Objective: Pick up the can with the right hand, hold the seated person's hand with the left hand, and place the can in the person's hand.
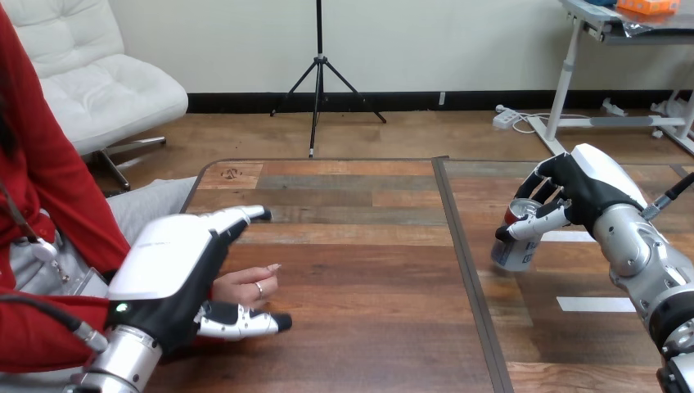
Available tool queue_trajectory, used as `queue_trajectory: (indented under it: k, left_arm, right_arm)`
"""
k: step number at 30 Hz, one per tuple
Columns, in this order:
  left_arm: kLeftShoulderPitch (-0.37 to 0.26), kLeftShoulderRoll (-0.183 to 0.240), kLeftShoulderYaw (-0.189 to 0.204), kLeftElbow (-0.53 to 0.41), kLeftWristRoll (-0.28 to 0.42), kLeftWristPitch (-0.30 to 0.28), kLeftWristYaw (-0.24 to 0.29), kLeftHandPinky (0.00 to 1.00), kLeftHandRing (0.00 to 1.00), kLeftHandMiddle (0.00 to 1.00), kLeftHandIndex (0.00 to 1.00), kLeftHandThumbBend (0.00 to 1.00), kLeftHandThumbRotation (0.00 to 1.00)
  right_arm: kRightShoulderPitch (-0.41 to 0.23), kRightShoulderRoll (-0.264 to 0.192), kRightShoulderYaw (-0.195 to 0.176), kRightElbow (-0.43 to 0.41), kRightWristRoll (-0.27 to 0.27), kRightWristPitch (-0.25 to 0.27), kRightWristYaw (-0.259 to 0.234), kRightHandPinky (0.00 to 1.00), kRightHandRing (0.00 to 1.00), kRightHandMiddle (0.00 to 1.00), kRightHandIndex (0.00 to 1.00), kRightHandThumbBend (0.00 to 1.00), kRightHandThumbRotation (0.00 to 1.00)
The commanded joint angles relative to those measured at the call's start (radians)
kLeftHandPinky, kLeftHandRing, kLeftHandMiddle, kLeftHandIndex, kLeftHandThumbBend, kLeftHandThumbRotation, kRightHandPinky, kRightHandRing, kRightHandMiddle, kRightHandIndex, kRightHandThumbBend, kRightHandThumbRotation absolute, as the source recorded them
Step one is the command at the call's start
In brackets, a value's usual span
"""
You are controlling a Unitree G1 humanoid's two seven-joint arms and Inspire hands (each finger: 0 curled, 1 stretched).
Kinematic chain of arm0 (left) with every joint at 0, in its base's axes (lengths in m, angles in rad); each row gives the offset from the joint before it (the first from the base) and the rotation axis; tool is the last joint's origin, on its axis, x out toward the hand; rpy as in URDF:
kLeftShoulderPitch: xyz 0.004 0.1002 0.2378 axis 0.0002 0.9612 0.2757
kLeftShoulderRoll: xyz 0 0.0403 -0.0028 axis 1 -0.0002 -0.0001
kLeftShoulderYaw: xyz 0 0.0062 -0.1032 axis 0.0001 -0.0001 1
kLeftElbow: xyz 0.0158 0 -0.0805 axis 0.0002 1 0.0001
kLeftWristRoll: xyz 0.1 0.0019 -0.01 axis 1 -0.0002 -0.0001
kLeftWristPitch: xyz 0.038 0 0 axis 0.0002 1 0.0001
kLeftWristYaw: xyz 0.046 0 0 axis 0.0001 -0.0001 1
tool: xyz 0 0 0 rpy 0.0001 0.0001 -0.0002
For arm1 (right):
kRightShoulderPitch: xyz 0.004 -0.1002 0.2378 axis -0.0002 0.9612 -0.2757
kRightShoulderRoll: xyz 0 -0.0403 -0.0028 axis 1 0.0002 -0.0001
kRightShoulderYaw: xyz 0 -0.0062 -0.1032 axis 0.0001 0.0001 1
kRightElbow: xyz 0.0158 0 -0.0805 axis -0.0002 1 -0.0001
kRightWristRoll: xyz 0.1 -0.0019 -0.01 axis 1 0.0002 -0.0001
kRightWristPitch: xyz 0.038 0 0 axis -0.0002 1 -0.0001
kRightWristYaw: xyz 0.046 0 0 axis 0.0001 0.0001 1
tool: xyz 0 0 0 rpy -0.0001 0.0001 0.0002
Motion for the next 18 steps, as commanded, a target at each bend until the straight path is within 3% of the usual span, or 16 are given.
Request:
queue_trajectory:
  k: [1,18]
  left_arm:
    - [-0.076,0.04,-0.013,-0.019,-0.02,0.03,-0.043,0.71,0.82,0.85,0.82,1.0,0.33]
    - [-0.103,0.068,-0.041,0.05,0.004,0.091,-0.048,0.69,0.8,0.83,0.81,1.0,0.27]
  right_arm:
    - [-0.121,-0.019,-0.002,-0.06,0.002,-0.03,-0.023,0.41,0.43,0.48,0.47,0.79,0.0]
    - [-0.125,-0.021,0.001,-0.059,-0.004,-0.028,-0.039,0.4,0.41,0.46,0.47,0.8,0.0]
